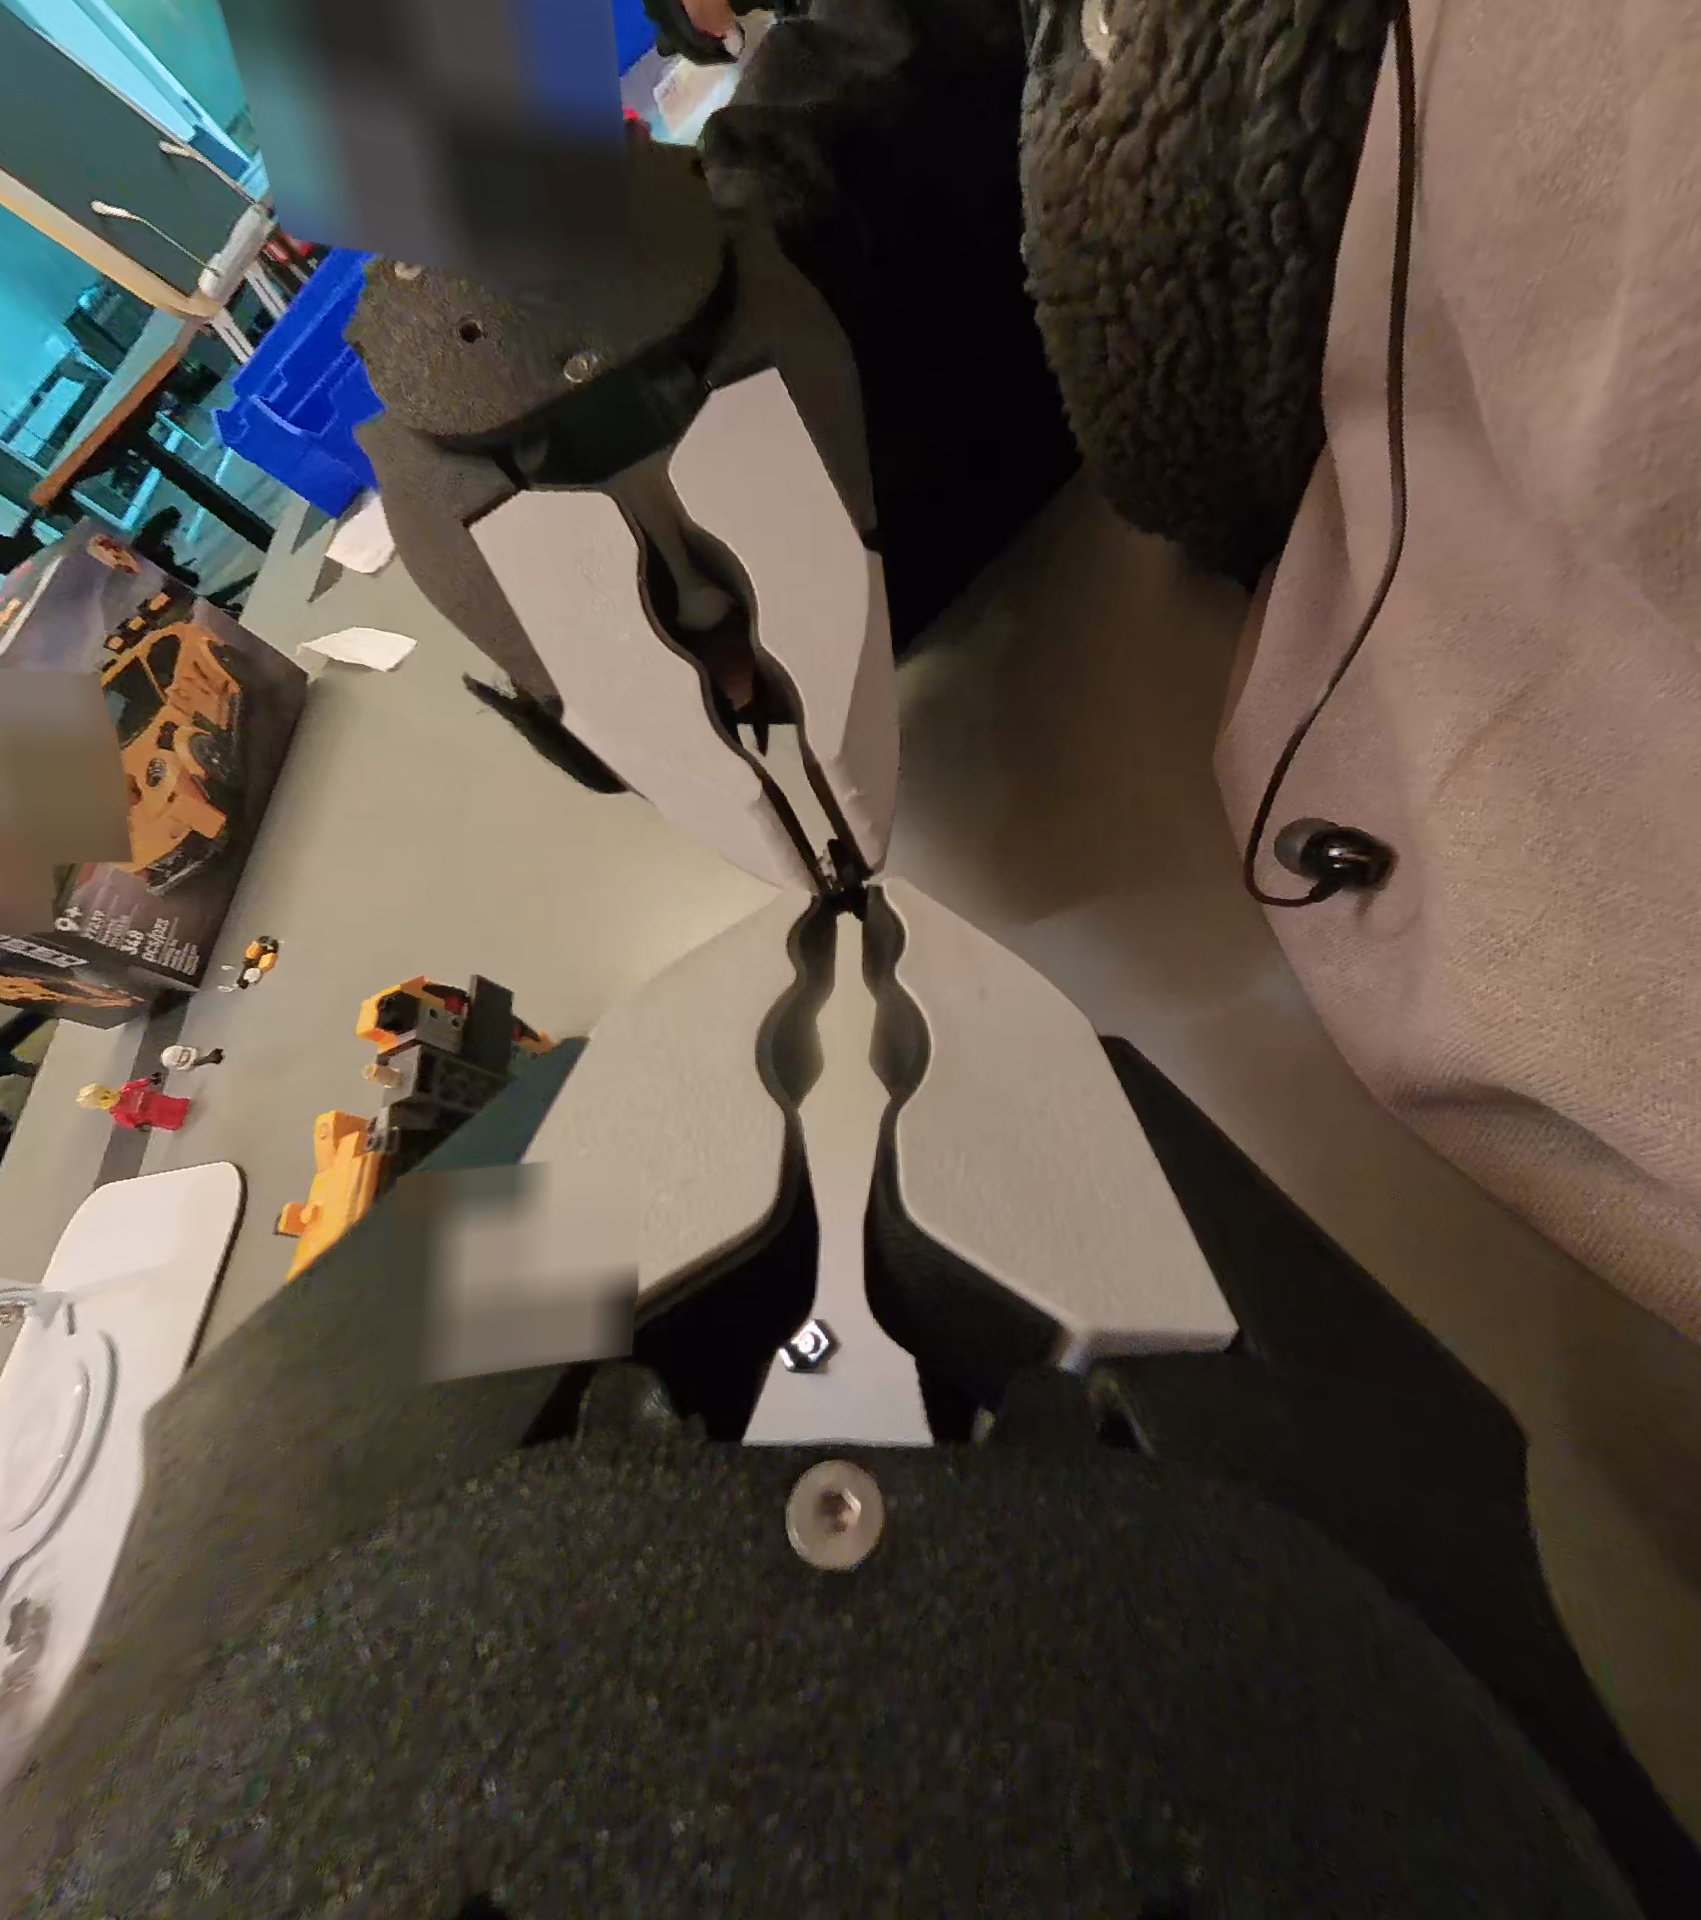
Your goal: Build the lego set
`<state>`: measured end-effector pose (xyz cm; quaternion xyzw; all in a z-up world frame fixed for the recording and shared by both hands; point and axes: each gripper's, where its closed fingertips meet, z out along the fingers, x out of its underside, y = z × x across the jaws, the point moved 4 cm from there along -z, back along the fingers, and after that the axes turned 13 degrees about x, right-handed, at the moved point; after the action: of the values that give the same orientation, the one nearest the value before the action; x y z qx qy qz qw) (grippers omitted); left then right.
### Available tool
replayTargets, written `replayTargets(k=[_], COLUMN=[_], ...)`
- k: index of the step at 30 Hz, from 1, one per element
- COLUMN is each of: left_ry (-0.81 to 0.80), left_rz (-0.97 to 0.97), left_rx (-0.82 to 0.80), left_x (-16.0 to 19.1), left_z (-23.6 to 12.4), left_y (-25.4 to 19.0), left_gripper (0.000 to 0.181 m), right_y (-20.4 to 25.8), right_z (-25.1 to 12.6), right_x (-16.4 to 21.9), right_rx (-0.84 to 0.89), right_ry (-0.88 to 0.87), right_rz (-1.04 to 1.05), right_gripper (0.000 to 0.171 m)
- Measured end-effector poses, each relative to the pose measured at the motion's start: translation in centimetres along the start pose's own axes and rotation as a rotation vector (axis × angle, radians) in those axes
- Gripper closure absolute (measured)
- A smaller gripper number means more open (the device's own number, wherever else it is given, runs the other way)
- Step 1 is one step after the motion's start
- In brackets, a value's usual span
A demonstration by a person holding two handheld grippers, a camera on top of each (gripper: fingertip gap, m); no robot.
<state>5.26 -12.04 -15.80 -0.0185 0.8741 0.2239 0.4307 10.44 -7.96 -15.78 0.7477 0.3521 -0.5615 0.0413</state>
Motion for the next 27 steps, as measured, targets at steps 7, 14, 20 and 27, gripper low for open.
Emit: replayTargets(k=[7,14,20,27], left_ry=[-0.177,-0.282,-0.394,-0.445], left_rz=[-0.173,-0.408,-0.623,-0.762], left_rx=[-0.017,-0.011,0.037,0.097], left_x=[0.5,1.7,1.8,2.0], left_z=[-0.6,-0.7,-0.8,-0.5], left_y=[1.4,2.8,3.5,3.5], left_gripper=[0.175,0.169,0.159,0.164], right_y=[-1.2,-2.4,-2.7,-2.3], right_z=[-0.3,-0.5,-0.5,-0.2], right_x=[-0.3,0.2,0.5,0.5], right_rx=[0.110,0.186,0.253,0.275], right_ry=[-0.038,-0.053,-0.036,-0.022], right_rz=[-0.040,-0.022,-0.059,-0.107], right_gripper=[0.165,0.165,0.165,0.165])
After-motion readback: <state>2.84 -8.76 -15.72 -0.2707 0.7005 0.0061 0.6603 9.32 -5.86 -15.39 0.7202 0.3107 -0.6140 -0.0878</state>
